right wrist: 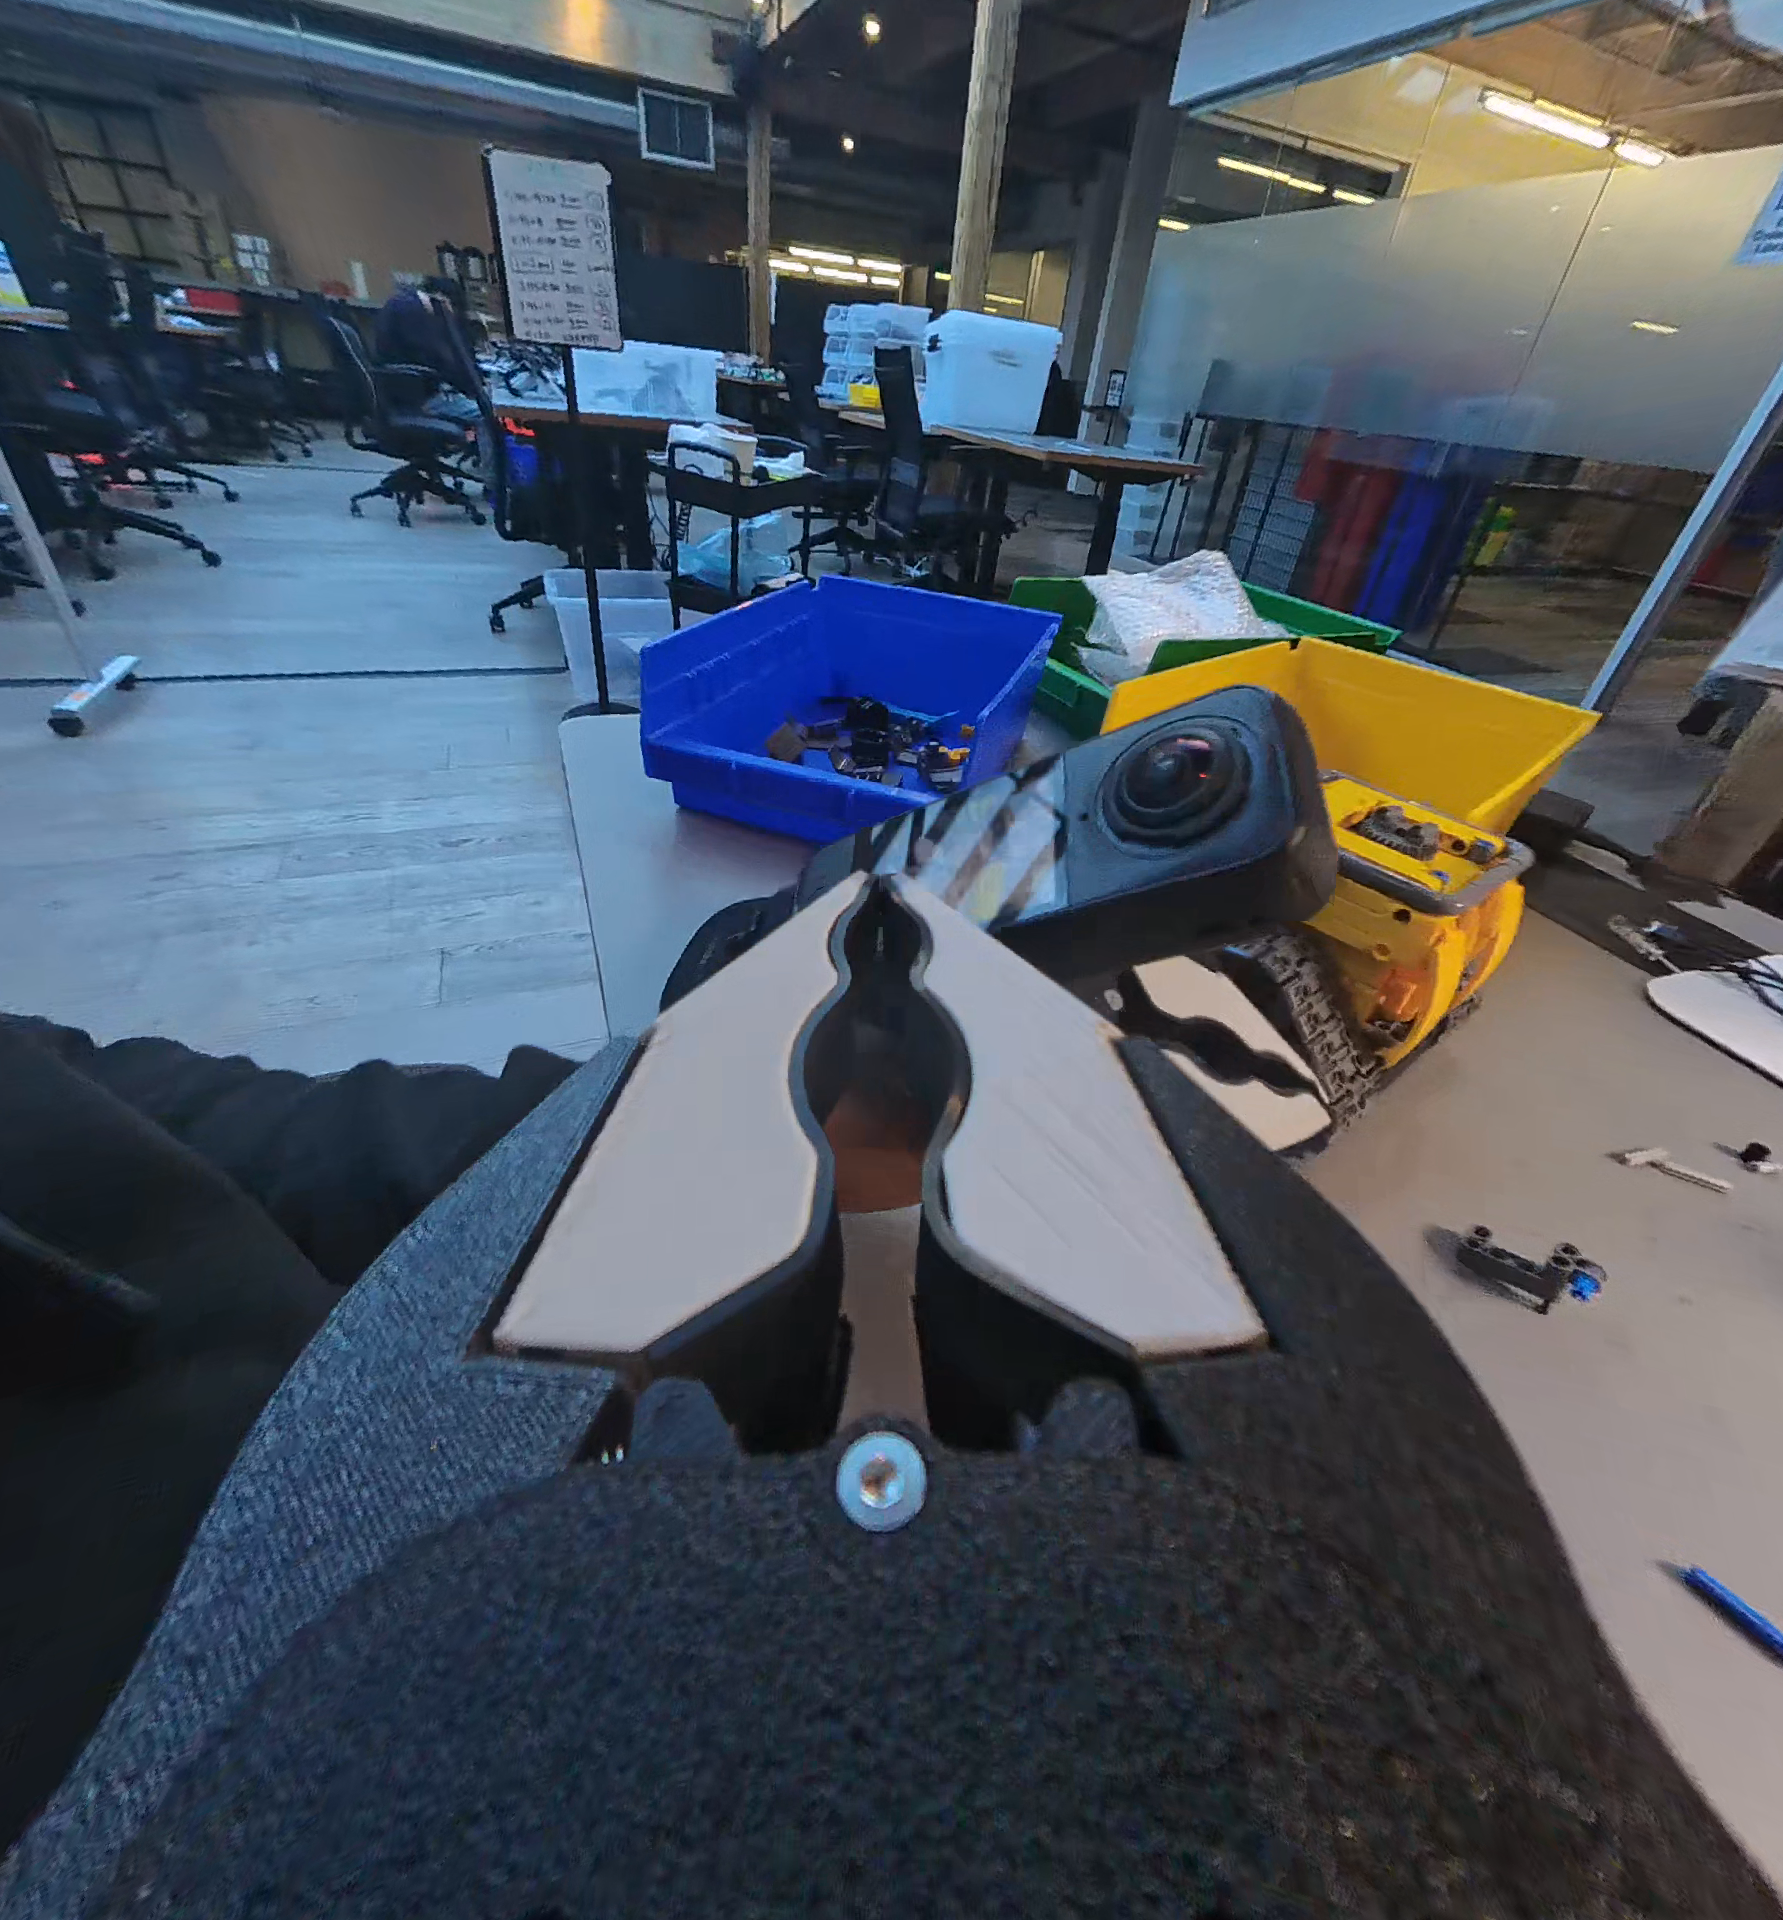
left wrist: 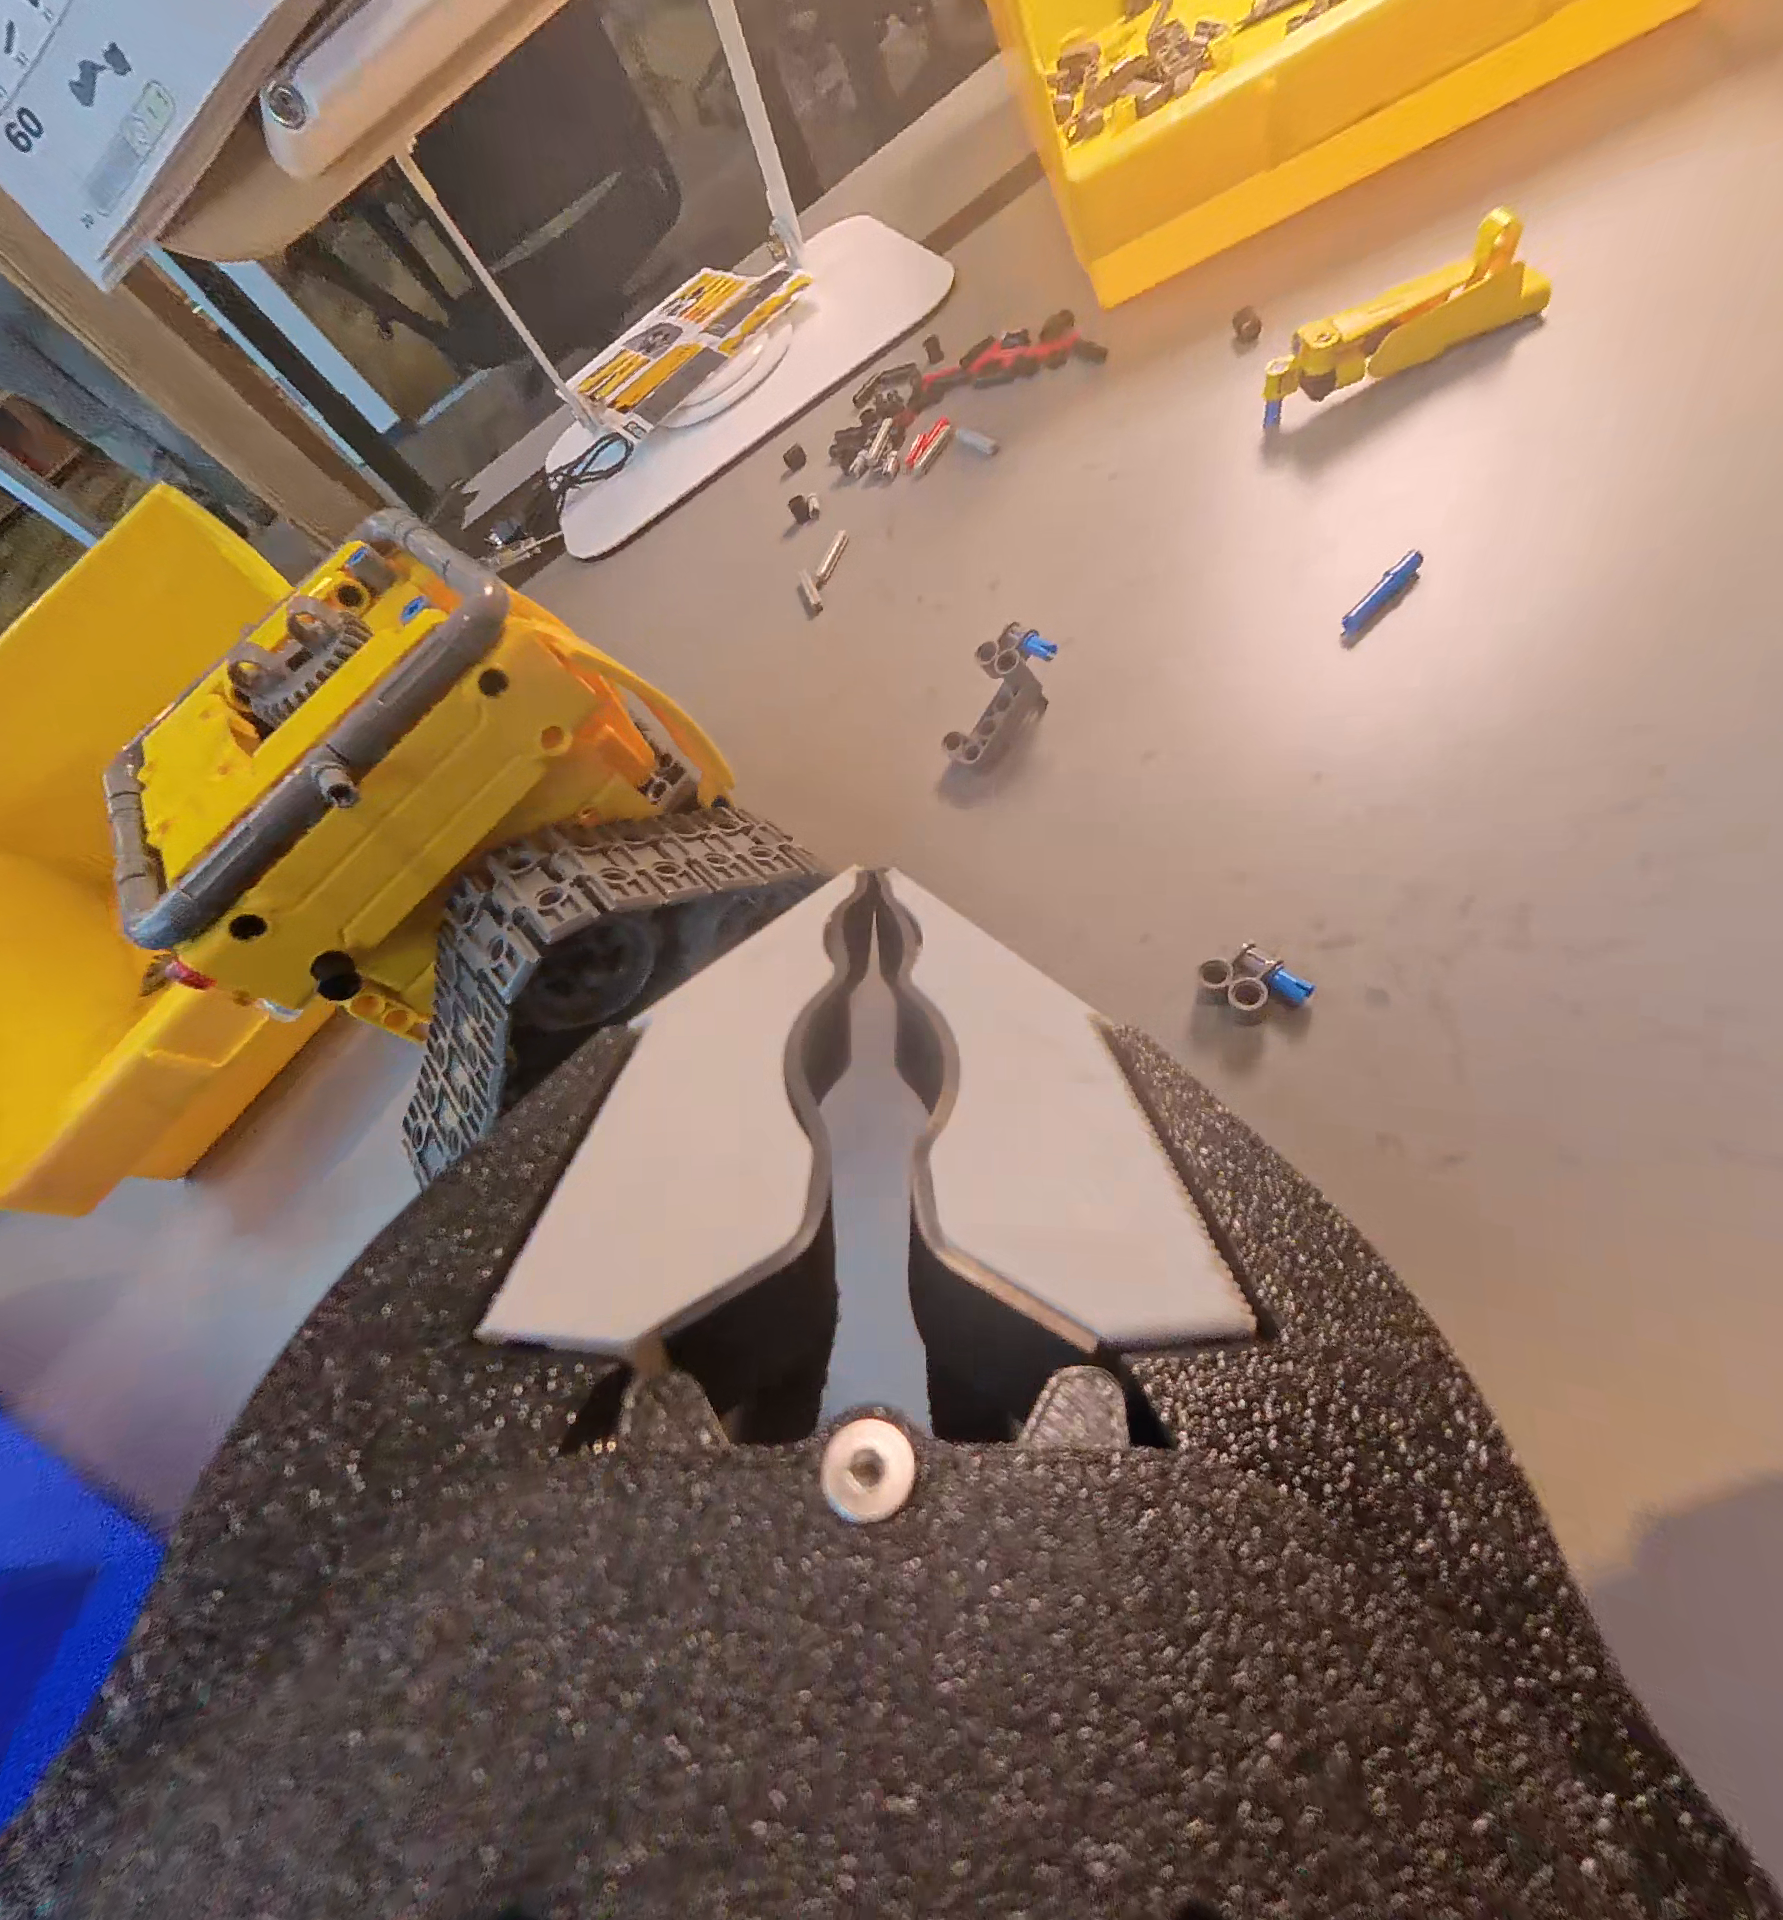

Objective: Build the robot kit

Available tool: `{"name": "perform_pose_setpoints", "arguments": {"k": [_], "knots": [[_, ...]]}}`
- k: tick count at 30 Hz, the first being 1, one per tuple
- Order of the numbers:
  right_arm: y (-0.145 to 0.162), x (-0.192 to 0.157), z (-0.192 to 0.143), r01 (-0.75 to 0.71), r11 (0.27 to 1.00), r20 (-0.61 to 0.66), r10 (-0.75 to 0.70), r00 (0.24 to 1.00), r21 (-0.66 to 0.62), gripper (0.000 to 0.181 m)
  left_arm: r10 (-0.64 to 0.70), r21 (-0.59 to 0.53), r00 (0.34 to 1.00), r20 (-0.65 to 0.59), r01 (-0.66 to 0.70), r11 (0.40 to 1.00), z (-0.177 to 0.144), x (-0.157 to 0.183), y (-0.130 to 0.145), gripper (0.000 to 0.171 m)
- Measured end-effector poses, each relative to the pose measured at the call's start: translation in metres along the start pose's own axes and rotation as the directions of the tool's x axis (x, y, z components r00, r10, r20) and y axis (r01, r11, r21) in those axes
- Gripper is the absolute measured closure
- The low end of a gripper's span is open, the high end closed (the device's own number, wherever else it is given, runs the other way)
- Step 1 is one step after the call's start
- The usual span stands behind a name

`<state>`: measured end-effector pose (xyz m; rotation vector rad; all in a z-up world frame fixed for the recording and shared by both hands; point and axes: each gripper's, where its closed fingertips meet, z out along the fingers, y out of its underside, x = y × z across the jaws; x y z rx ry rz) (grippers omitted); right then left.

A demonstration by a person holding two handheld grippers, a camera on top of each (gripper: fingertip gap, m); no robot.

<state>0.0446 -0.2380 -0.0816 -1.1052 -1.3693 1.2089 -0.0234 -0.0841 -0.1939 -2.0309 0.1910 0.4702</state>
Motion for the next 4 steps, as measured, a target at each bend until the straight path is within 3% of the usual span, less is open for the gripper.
{"name": "perform_pose_setpoints", "arguments": {"k": [4], "knots": [[0.0103,-0.0126,0.0104,0.001,0.999,0.06,0.001,0.998,-0.043,0.181,0.061,-0.028,0.996,0.068,-0.059,0.998,0.0038,-0.0072,0.0035,0.171]]}}
